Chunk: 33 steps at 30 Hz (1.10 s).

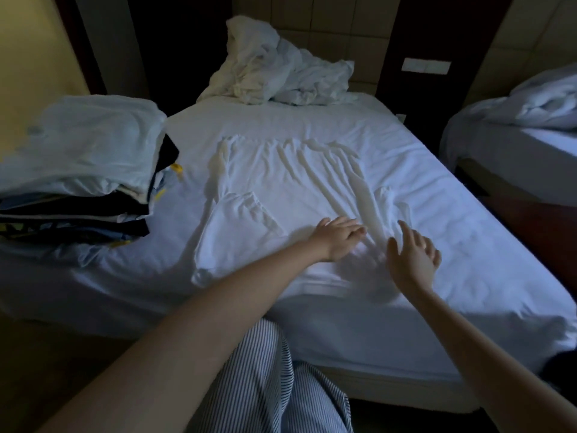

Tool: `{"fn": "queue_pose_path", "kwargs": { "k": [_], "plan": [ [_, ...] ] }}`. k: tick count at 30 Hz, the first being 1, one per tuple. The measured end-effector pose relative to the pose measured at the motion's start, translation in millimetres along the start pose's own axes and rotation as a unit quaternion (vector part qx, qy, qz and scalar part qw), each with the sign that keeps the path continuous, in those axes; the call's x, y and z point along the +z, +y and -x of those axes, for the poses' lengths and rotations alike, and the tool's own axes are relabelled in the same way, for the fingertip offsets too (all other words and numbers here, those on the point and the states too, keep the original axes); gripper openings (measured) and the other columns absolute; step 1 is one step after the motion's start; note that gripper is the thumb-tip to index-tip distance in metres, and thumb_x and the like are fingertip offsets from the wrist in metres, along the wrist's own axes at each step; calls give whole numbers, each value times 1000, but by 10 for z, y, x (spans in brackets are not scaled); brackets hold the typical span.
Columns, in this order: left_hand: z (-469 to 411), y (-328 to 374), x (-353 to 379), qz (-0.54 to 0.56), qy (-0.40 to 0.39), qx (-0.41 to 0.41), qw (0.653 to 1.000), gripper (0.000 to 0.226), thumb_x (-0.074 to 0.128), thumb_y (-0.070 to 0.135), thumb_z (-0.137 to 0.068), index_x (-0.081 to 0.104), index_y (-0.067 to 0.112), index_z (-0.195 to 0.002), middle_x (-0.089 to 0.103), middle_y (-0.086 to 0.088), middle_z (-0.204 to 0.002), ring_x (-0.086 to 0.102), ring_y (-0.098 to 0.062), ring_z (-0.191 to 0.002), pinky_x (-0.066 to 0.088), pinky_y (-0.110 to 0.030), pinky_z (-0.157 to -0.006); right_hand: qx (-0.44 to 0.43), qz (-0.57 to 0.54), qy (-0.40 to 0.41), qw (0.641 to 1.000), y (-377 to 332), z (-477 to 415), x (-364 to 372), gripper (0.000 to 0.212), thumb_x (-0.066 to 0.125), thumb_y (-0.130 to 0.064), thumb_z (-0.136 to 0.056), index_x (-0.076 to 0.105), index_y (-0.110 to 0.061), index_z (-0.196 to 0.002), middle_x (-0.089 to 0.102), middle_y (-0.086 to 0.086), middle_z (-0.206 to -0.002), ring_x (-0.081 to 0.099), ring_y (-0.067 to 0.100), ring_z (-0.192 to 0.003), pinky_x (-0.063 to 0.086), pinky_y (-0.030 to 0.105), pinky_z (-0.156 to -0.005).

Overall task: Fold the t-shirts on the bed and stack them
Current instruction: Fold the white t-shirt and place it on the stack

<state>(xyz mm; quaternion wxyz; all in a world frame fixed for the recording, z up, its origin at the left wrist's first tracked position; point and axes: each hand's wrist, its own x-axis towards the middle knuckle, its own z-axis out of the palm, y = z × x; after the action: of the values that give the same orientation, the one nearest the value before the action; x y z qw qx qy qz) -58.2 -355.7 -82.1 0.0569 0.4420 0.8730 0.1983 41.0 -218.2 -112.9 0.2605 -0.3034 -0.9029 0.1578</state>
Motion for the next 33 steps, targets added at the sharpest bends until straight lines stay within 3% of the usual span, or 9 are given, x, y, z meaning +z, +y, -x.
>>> {"fn": "queue_pose_path", "kwargs": {
  "k": [4,7,10,13,15,21,27,30,33],
  "plan": [
    [-316,125,281,-49,-17,-14,999,48,17,45,-102,23,35,-148,18,2,-158,9,-17,-146,8,-41,-116,103,-13,-63,993,259,-282,-42,41,37,-37,-95,50,-22,-131,46,6,-140,27,27,-134,15,41,-110],
    [-322,66,490,-132,26,-3,991,49,16,49,-100,16,40,-148,17,1,-158,11,-19,-145,9,-43,-115,129,-5,-104,986,316,-564,1,41,32,-39,-92,61,-18,-114,51,9,-128,31,29,-129,20,44,-105],
    [-372,36,513,-143,30,4,989,49,14,49,-100,11,42,-149,14,2,-159,9,-18,-145,8,-43,-115,150,-15,-134,979,355,-874,99,43,29,-45,-90,59,-17,-102,52,9,-122,34,29,-124,19,47,-105],
    [-403,13,559,-151,41,2,988,49,15,50,-100,10,44,-148,15,3,-159,10,-17,-145,8,-42,-115,175,-47,-83,980,388,-1057,219,44,36,-54,-87,66,-24,-100,57,5,-117,36,27,-122,20,46,-104],
    [-413,-16,592,-154,45,2,987,50,12,52,-98,9,45,-148,16,3,-158,11,-17,-145,9,-42,-115,195,-59,-28,979,403,-1060,281,36,45,-49,-87,68,-26,-104,59,1,-119,35,22,-125,19,44,-105],
    [-405,0,587,-158,43,4,986,64,-3,58,-87,9,44,-148,14,4,-159,10,-16,-145,8,-42,-115,263,-78,74,959,629,-1062,127,30,42,-27,-94,61,-8,-106,57,19,-118,41,30,-124,18,38,-106],
    [-413,32,514,-134,-19,-16,991,52,14,56,-97,10,44,-148,2,8,-160,1,-16,-146,1,-42,-117,231,-4,13,973,1094,-911,-107,26,45,-20,-88,64,-8,-100,57,18,-117,33,29,-126,17,44,-106],
    [-350,129,473,-117,-20,-6,993,54,18,61,-95,15,45,-147,2,7,-160,-2,-17,-147,0,-43,-117,216,-6,3,976,1059,-911,-76,35,41,-36,-90,67,-14,-99,56,11,-121,34,26,-125,14,46,-106],
    [-247,269,533,-107,-26,78,991,71,20,73,-81,17,46,-147,6,11,-159,-1,-15,-146,0,-45,-117,212,-12,2,977,1084,-949,-24,47,38,-51,-89,67,-14,-92,54,7,-121,33,26,-126,12,49,-106]
  ]
}}
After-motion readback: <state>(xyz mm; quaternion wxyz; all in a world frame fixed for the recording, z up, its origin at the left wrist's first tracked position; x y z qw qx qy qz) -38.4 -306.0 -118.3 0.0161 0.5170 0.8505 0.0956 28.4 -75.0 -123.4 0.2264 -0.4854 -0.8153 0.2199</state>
